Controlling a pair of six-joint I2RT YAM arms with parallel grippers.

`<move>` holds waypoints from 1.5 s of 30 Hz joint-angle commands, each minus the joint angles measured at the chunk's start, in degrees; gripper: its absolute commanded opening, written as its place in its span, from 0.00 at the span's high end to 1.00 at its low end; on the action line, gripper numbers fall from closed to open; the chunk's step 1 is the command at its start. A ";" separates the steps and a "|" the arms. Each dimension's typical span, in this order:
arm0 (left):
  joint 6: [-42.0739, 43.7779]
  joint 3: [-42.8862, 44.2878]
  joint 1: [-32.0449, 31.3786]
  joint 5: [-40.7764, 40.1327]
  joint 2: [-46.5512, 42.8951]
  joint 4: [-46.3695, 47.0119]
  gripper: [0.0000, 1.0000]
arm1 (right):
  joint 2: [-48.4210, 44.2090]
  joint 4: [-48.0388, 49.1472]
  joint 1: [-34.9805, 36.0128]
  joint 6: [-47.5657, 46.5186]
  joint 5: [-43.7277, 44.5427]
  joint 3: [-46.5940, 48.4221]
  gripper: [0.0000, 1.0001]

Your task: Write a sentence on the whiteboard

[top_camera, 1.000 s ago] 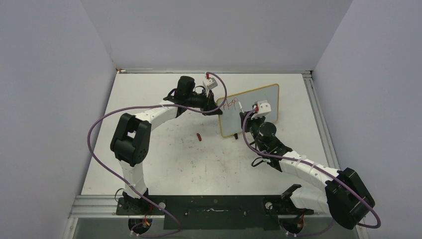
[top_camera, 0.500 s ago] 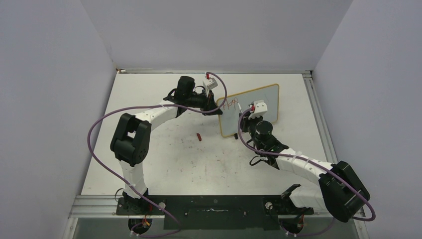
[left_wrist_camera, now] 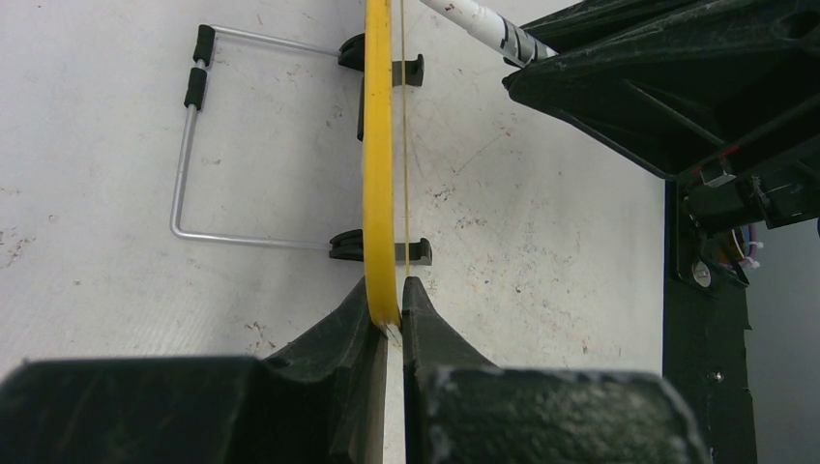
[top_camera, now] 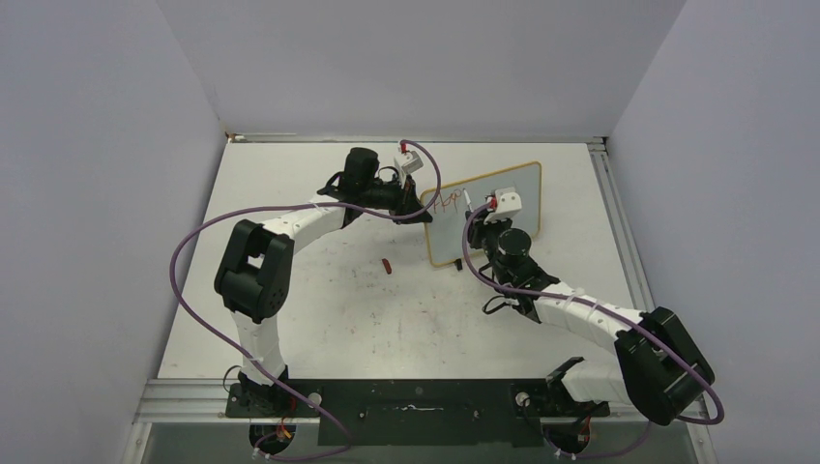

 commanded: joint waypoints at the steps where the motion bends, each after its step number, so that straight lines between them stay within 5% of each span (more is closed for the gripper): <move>1: 1.98 0.20 -1.80 1.58 1.49 -6.07 1.00 | 0.85 2.69 -0.45 -0.09 -0.63 2.25 0.95; 30: 2.01 0.29 -1.89 1.50 1.41 -6.16 1.00 | -6.62 -3.60 1.31 2.16 1.07 -2.32 0.95; 45: 3.69 0.46 -1.89 1.34 0.98 -6.59 1.00 | 0.46 2.12 1.16 -1.26 0.73 2.59 0.95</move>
